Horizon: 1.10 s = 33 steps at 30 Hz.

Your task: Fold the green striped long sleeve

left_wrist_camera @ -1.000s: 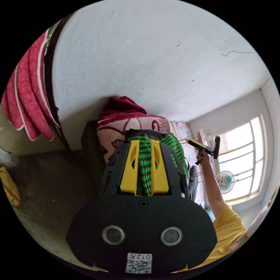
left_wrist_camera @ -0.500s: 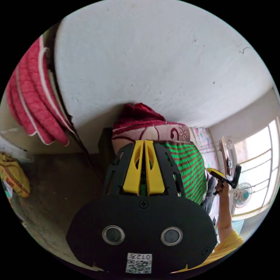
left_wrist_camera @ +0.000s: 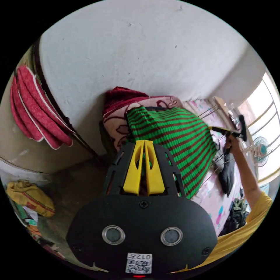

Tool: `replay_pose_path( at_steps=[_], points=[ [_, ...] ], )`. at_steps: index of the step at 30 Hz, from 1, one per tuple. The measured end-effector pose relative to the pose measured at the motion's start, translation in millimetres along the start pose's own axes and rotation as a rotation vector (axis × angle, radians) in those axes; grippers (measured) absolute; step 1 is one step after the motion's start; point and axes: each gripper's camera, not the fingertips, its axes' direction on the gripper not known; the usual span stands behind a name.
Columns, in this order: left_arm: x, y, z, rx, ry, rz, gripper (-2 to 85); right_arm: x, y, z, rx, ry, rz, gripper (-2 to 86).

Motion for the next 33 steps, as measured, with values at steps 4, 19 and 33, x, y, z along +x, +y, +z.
replay_pose_path(
  at_steps=[4,19,33],
  points=[
    [-13,0,77,-0.019,0.039,-0.061,0.0,-27,10,-8,-0.038,0.032,-0.018,0.3],
    [-63,16,266,0.114,0.207,-0.063,0.3,-137,42,-129,-0.05,0.027,0.055,1.6],
    [-124,119,525,0.196,0.292,-0.091,0.3,-305,203,-413,0.155,0.178,0.214,0.4]
  ],
)
